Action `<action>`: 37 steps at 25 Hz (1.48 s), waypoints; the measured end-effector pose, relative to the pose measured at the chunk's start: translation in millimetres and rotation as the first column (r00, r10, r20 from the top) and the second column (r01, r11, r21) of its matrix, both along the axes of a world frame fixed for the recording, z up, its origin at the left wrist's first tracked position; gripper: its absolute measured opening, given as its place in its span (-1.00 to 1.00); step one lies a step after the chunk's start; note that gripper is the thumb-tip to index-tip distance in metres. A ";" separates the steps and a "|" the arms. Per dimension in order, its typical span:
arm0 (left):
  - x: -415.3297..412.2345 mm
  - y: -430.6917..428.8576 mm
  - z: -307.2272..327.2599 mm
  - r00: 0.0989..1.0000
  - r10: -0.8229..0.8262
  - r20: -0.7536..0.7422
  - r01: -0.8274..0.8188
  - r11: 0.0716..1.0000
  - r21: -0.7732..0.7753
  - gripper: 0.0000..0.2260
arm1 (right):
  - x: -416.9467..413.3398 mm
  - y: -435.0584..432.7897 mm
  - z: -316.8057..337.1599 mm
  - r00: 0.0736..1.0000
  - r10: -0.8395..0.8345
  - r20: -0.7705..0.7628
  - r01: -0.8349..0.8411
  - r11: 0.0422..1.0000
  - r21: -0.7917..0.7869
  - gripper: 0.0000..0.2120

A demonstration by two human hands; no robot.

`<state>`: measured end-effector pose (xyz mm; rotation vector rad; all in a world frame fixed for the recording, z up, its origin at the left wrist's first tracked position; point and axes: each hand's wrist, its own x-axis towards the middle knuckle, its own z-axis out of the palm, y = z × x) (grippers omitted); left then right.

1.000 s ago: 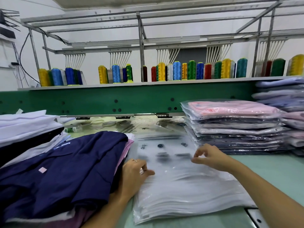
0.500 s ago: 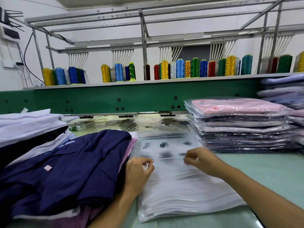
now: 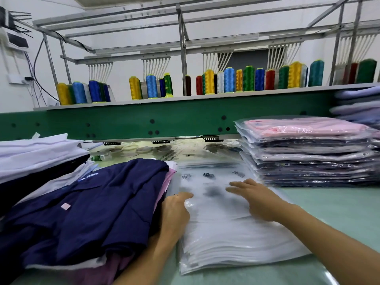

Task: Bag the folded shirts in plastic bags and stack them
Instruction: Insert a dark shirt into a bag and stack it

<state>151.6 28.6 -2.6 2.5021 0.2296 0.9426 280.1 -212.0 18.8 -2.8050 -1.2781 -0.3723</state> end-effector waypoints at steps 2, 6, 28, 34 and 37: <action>0.3 -2.1 3.2 0.998 0.027 -0.053 -0.024 0.998 0.062 -0.35 | 3.9 -2.1 3.5 0.995 -0.099 -0.025 0.101 0.990 0.100 -0.11; -1.4 -7.7 9.3 0.997 0.042 0.069 -0.053 0.984 0.170 -0.28 | 6.2 -3.2 15.0 0.988 -0.154 0.018 0.139 0.933 0.332 -0.24; -24.4 10.8 109.9 0.842 0.401 -0.361 -0.146 0.814 0.563 -0.52 | -96.0 140.7 59.9 0.813 0.277 -0.513 0.145 0.756 0.638 -0.74; -56.3 92.9 147.9 0.774 0.324 -0.544 -0.146 0.927 0.345 -0.76 | -116.9 205.6 73.3 0.610 0.373 -0.699 0.334 0.679 0.654 -0.81; -66.6 130.3 161.1 0.867 0.084 -0.491 -0.127 0.990 -0.054 -0.74 | -113.3 222.7 85.6 0.679 0.328 -0.657 0.383 0.605 0.698 -0.80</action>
